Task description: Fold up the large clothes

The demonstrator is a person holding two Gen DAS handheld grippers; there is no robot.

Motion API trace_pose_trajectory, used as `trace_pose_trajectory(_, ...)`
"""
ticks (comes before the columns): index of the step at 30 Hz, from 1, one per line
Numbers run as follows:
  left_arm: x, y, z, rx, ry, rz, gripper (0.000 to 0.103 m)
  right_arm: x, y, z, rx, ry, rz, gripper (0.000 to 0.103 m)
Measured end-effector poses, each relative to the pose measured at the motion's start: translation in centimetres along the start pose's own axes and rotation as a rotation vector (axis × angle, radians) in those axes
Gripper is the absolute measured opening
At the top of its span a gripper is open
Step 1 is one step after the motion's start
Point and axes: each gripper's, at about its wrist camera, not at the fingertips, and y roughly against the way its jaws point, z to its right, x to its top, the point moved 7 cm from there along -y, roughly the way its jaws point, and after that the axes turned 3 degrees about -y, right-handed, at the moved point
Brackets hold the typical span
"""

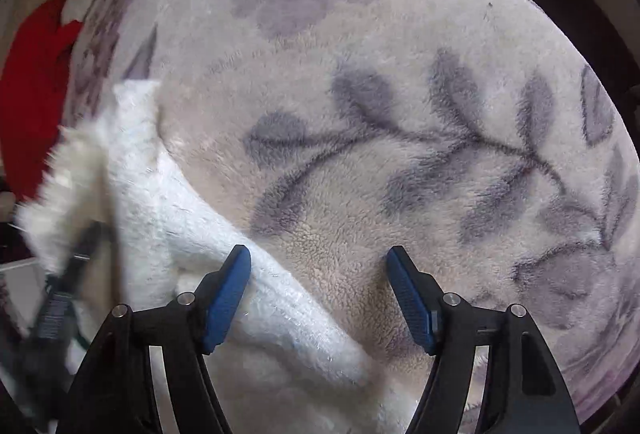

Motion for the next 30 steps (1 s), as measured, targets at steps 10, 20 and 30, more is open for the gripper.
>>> trace_pose_trajectory(10,-5.6,8.4,-6.7,-0.063,0.173,0.02,0.087,2.6,5.3,-4.2,0.135,0.078,-0.029,0.076)
trace_pose_trajectory(20,-10.6,6.3,-26.9,0.261,0.449,-0.064,0.087,3.4,-0.5,-18.3,0.39,0.14,-0.258,0.052)
trace_pose_trajectory(30,-13.7,2.5,-31.0,0.168,0.665,-0.145,0.087,2.2,1.7,-17.5,0.158,0.398,-0.148,0.008)
